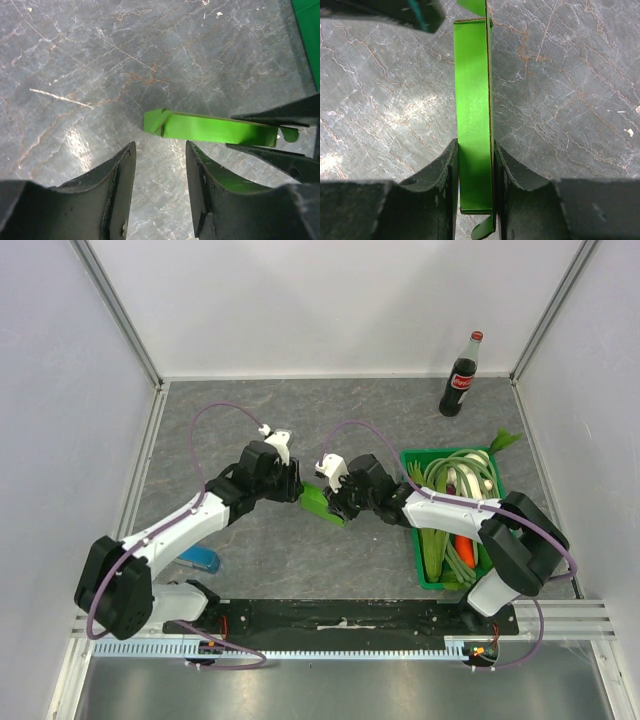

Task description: Fold the paper box

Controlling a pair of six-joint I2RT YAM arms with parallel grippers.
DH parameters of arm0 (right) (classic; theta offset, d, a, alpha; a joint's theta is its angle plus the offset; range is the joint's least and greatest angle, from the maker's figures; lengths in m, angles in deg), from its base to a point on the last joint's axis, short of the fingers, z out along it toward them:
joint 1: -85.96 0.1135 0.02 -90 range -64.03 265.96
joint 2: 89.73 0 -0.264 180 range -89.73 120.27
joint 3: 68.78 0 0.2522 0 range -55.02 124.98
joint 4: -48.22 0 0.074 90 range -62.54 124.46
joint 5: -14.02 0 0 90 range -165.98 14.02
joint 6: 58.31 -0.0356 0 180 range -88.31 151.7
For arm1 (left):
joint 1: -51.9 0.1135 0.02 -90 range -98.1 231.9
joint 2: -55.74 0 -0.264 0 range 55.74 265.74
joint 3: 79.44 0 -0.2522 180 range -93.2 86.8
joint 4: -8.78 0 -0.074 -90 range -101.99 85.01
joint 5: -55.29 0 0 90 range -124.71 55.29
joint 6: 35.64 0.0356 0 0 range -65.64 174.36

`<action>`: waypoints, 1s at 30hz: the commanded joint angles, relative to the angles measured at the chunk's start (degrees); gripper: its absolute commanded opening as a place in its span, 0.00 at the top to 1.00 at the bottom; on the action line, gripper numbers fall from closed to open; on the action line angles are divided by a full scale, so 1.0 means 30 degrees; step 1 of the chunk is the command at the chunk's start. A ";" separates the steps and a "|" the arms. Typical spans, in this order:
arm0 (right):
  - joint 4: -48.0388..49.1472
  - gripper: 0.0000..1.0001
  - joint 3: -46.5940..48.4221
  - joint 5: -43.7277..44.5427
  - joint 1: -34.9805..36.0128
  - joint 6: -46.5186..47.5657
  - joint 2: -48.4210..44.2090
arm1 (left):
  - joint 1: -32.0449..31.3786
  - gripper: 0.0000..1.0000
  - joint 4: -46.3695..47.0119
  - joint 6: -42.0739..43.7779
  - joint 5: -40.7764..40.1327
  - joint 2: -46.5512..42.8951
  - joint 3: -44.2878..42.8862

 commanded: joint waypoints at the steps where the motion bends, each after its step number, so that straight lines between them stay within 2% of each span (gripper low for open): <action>1: -0.0812 0.77 0.0494 -0.0266 -0.0063 0.0218 0.0231 | 0.0458 0.50 0.1211 0.2801 0.2075 0.1409 -0.1698; 5: -0.0783 0.78 0.0348 -0.0237 -0.0063 0.0306 0.0055 | 0.0488 0.58 -0.0077 0.4415 0.1609 0.3050 -0.2875; 8: -0.0783 0.78 0.0260 -0.0295 -0.0063 0.0277 -0.0004 | 0.0488 0.60 0.0445 0.4944 0.1668 0.3111 -0.2700; 12: -0.0783 0.78 0.0289 -0.0413 -0.0063 0.0277 0.0142 | 0.0488 0.67 0.0216 0.5587 0.1873 0.3549 -0.2933; 21: -0.0783 0.79 0.0260 -0.0442 -0.0063 0.0277 0.0084 | 0.0488 0.76 -0.0138 0.5648 0.1815 0.4107 -0.3197; 26: -0.0724 0.80 0.0230 -0.0413 -0.0034 0.0247 0.0084 | 0.0458 0.85 0.0418 0.5326 0.1698 0.3758 -0.2993; 30: -0.0695 0.80 0.0230 -0.0442 -0.0034 0.0218 0.0113 | 0.0458 0.86 0.0302 0.5091 0.1755 0.3551 -0.2992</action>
